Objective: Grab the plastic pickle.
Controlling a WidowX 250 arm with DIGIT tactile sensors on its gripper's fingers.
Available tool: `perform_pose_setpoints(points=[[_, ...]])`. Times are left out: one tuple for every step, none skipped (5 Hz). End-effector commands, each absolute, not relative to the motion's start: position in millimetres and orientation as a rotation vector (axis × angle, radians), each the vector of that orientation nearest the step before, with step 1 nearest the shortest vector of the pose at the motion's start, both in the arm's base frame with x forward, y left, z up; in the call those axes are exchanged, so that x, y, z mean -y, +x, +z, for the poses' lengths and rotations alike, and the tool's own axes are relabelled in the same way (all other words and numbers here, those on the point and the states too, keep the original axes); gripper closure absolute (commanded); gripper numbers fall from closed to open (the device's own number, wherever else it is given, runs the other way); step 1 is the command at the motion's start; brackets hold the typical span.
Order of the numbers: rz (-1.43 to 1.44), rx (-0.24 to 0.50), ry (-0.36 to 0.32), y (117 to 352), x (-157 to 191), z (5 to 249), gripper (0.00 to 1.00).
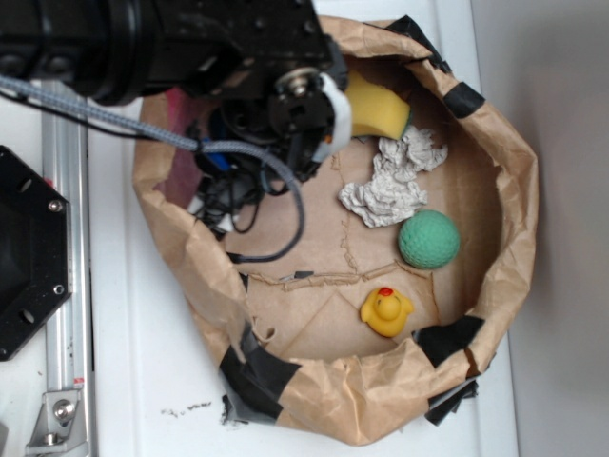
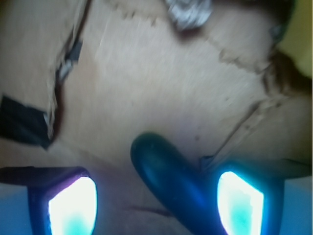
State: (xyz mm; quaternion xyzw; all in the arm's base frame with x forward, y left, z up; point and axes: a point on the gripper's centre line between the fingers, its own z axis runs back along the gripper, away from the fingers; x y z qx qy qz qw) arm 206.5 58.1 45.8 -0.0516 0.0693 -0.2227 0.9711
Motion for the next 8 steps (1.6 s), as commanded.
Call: perform_pose_setpoints(points=[[-0.410, -0.211, -0.009, 211.9, -65.1, 34.5, 0.00], [-0.414, -0.340, 0.088, 221.2, -66.0, 1.0, 0.00], [-0.436, -0.332, 0.137, 212.4, -62.9, 1.4, 0.00], [-0.435, -0.290, 0.173, 208.3, -61.6, 6.0, 0.00], [-0.379, -0.252, 0.187, 210.4, -67.2, 6.7, 0.00], [-0.343, -0.237, 0.150, 210.7, -69.4, 8.0, 1.00], [-0.286, -0.205, 0.050, 212.4, -73.1, 27.4, 1.00], [-0.209, -0.131, -0.039, 219.8, -71.6, 66.9, 1.00]])
